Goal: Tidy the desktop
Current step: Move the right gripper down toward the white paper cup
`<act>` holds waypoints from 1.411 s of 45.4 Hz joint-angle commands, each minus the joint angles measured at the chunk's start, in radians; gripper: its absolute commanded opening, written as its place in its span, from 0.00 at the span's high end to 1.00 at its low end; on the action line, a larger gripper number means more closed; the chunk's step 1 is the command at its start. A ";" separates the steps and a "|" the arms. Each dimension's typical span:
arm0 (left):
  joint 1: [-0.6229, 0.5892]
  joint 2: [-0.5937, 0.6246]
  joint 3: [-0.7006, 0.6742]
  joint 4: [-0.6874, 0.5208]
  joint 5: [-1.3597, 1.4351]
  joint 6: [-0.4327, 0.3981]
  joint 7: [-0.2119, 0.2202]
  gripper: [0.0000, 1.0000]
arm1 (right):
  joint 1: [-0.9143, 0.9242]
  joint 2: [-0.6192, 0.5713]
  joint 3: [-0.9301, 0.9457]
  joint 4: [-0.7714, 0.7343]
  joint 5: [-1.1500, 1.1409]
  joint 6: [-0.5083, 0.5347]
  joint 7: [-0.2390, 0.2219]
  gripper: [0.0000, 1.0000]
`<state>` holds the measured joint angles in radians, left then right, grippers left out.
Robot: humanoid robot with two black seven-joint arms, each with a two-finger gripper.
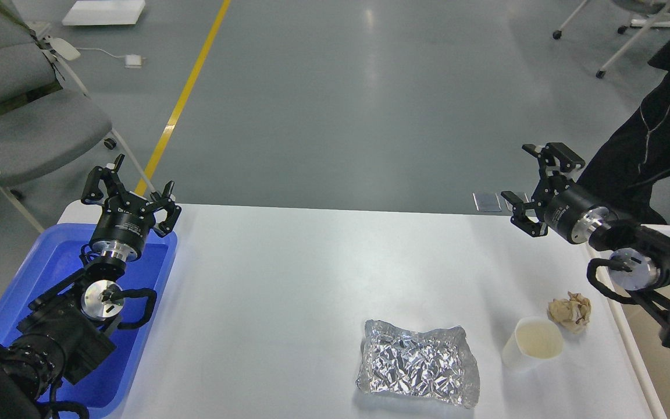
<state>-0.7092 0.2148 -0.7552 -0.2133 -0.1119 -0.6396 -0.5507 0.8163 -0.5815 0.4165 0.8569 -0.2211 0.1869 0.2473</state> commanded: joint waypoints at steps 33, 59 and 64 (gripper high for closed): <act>0.001 0.000 -0.001 0.000 0.000 0.000 0.000 0.00 | 0.305 -0.304 -0.599 0.444 -1.115 0.030 -0.068 0.02; 0.001 0.000 -0.001 0.000 0.000 0.000 0.000 0.00 | 0.228 -0.345 -0.705 0.436 -1.325 -0.104 -0.019 0.02; 0.001 0.000 0.000 0.000 0.000 0.000 0.000 0.00 | 0.190 -0.348 -0.705 0.432 -1.334 -0.119 -0.019 0.02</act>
<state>-0.7088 0.2147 -0.7548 -0.2132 -0.1120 -0.6396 -0.5507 1.0662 -0.9193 -0.2743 1.2952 -1.5110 0.1035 0.2203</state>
